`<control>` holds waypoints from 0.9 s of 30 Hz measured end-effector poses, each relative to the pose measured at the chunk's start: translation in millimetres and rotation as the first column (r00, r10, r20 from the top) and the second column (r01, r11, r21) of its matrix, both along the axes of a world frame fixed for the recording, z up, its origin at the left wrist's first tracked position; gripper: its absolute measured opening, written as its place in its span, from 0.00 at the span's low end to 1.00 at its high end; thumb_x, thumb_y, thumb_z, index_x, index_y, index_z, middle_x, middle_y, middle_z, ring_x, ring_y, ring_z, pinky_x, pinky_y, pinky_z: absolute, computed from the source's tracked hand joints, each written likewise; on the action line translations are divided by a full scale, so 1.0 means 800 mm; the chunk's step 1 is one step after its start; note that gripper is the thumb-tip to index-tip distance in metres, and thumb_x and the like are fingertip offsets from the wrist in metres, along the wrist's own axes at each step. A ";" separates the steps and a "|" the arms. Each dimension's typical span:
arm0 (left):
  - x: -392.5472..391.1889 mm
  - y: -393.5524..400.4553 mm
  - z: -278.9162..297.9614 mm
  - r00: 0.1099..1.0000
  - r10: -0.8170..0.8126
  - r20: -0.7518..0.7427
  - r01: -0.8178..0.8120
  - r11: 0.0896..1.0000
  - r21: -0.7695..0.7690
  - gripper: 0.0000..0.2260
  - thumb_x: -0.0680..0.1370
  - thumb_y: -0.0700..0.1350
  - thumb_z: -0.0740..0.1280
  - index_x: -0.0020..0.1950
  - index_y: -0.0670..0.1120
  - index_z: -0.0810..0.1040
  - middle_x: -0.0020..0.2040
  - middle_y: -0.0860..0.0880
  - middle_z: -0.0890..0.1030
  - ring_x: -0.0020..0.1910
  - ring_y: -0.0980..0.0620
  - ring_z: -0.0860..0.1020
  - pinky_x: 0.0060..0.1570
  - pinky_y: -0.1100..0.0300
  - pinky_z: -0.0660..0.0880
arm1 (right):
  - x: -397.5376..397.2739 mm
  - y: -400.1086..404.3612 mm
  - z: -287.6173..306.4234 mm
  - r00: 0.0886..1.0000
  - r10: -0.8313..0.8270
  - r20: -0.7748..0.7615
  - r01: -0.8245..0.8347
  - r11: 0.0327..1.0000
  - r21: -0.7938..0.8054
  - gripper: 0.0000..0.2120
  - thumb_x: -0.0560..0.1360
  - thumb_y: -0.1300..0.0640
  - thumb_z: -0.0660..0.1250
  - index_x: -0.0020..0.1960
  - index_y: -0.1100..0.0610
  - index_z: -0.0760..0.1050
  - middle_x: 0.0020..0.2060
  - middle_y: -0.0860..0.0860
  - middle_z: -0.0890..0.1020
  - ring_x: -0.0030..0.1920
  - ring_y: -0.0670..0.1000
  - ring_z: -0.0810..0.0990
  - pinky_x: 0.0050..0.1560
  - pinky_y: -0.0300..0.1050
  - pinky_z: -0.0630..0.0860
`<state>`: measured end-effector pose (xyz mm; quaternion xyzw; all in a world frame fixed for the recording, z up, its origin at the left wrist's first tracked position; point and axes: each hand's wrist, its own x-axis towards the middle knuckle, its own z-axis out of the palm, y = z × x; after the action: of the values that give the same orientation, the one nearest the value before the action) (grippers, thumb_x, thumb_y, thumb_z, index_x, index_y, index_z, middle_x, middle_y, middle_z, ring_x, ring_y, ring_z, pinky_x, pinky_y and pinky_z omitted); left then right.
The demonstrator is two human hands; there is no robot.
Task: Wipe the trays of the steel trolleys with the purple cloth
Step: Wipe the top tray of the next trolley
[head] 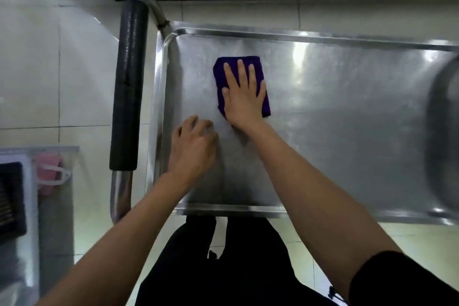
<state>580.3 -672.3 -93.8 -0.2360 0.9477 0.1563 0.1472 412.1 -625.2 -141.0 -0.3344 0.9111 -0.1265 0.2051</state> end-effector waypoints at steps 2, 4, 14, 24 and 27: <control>-0.006 0.001 0.002 0.999 0.037 0.038 -0.037 0.999 0.021 0.13 0.79 0.52 0.65 0.61 0.52 0.81 0.70 0.50 0.74 0.75 0.42 0.63 0.70 0.39 0.66 | -0.035 -0.032 0.001 1.000 0.030 0.001 -0.030 0.999 -0.015 0.27 0.84 0.48 0.48 0.81 0.45 0.43 0.81 0.50 0.43 0.80 0.55 0.38 0.77 0.63 0.39; -0.008 0.004 0.005 0.997 0.055 0.045 -0.056 0.998 0.036 0.13 0.79 0.51 0.65 0.61 0.50 0.82 0.70 0.49 0.74 0.75 0.42 0.63 0.71 0.38 0.66 | -0.066 -0.062 0.003 0.998 0.056 0.004 -0.056 0.998 -0.034 0.27 0.84 0.49 0.48 0.81 0.46 0.44 0.81 0.51 0.42 0.80 0.55 0.38 0.76 0.63 0.39; -0.008 0.010 0.016 0.986 0.169 0.002 -0.169 0.982 0.083 0.16 0.83 0.49 0.58 0.64 0.48 0.82 0.73 0.49 0.72 0.78 0.45 0.59 0.76 0.39 0.56 | -0.098 -0.093 0.005 0.983 0.181 -0.030 -0.181 0.983 -0.015 0.28 0.84 0.48 0.49 0.81 0.47 0.43 0.81 0.51 0.42 0.79 0.56 0.36 0.77 0.63 0.37; 0.047 0.045 0.010 0.989 0.147 0.032 -0.148 0.988 0.033 0.20 0.83 0.50 0.59 0.74 0.52 0.71 0.78 0.47 0.64 0.79 0.45 0.58 0.76 0.43 0.58 | 0.004 -0.012 0.005 0.940 0.341 0.007 -0.341 0.940 -0.001 0.27 0.84 0.48 0.49 0.81 0.45 0.44 0.81 0.49 0.45 0.80 0.53 0.39 0.76 0.60 0.38; 0.085 0.070 0.010 0.985 0.173 0.019 -0.174 0.984 0.038 0.18 0.82 0.49 0.58 0.72 0.51 0.74 0.76 0.48 0.69 0.77 0.45 0.61 0.73 0.44 0.61 | 0.050 0.019 0.004 0.922 0.387 0.010 -0.387 0.922 0.009 0.27 0.84 0.48 0.48 0.81 0.45 0.44 0.81 0.49 0.44 0.80 0.53 0.39 0.76 0.60 0.38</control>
<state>648.1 -616.3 -85.5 -0.3159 0.9191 0.1854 0.1453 452.2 -610.0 -137.5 -0.5062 0.8269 -0.0800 0.2315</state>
